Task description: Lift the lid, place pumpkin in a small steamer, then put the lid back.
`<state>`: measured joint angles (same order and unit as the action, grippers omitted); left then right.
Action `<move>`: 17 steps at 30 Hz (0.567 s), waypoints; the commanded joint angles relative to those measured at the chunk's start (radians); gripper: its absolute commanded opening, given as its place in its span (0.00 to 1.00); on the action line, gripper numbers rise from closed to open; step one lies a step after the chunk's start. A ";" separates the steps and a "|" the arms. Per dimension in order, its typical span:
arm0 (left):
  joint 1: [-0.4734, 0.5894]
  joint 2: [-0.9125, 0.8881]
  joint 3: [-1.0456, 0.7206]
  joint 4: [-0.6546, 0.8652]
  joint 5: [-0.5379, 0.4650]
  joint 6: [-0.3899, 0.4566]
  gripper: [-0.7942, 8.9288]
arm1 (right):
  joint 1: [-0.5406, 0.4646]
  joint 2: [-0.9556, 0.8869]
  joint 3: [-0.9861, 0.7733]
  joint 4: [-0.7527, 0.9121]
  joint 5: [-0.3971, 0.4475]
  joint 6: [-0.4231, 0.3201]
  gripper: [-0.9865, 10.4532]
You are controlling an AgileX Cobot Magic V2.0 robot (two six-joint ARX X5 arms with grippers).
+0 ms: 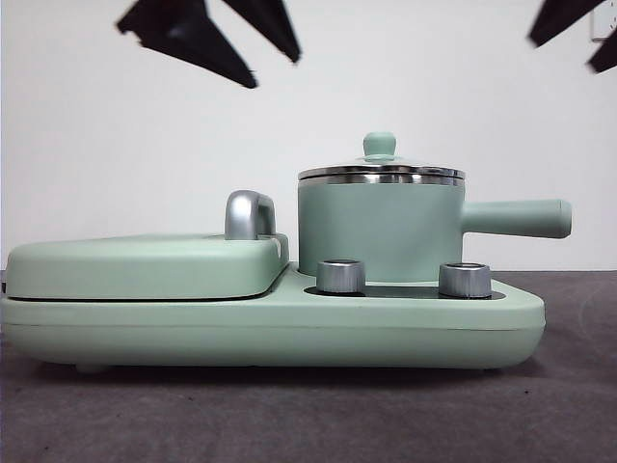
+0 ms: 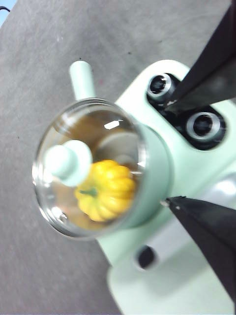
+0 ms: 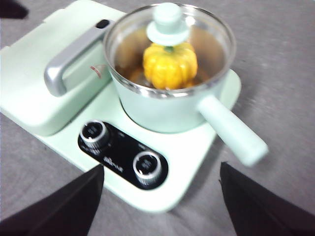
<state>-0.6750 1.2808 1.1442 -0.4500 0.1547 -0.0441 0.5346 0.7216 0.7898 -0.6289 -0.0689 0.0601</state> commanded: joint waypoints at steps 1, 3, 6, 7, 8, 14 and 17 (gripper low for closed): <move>0.009 -0.044 -0.049 0.000 0.000 -0.032 0.36 | 0.006 0.047 0.001 0.049 -0.026 0.004 0.40; 0.023 -0.096 -0.107 0.002 -0.001 -0.054 0.36 | 0.006 0.082 0.001 0.084 -0.046 0.004 0.40; 0.044 -0.179 -0.195 0.001 -0.009 -0.084 0.36 | 0.006 0.125 0.001 0.132 -0.073 0.004 0.40; 0.050 -0.204 -0.222 0.001 -0.010 -0.095 0.36 | 0.006 0.136 0.001 0.145 -0.081 0.004 0.40; 0.057 -0.234 -0.253 0.002 -0.015 -0.112 0.36 | 0.006 0.150 0.001 0.159 -0.092 0.003 0.40; 0.093 -0.410 -0.409 0.000 -0.060 -0.217 0.36 | 0.013 0.202 0.001 0.203 -0.121 0.004 0.40; 0.102 -0.476 -0.434 -0.018 -0.063 -0.247 0.36 | 0.027 0.207 0.001 0.206 -0.126 0.003 0.40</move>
<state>-0.5697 0.8066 0.6983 -0.4847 0.0956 -0.2581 0.5514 0.9207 0.7898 -0.4351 -0.1902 0.0597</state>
